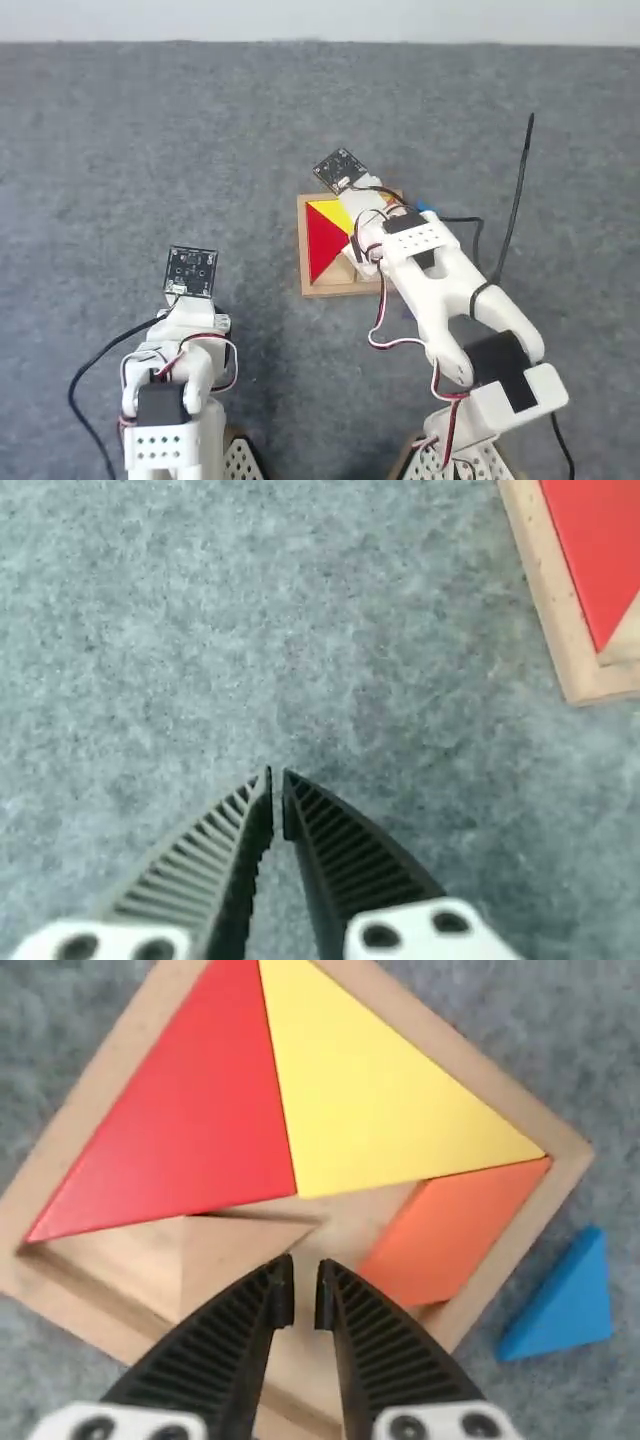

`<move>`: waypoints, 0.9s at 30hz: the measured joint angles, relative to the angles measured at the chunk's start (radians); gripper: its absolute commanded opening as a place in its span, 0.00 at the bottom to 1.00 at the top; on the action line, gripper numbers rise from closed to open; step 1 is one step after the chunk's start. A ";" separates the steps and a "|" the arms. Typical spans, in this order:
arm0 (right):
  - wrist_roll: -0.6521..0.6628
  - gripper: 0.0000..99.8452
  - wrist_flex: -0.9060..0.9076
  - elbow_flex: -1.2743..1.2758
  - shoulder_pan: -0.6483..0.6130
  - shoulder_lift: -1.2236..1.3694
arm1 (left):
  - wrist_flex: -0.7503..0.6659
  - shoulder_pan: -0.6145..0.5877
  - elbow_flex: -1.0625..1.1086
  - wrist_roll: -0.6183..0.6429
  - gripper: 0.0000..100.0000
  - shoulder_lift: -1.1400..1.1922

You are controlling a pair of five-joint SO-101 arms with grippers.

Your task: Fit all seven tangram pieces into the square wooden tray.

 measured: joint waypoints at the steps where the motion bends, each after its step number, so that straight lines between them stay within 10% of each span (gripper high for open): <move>1: -0.002 0.05 0.000 0.000 0.000 0.000 | 0.000 0.000 0.000 0.000 0.02 0.000; 27: 0.029 0.05 -0.012 0.166 -0.216 -0.141 | 0.000 -0.002 0.000 0.000 0.02 0.000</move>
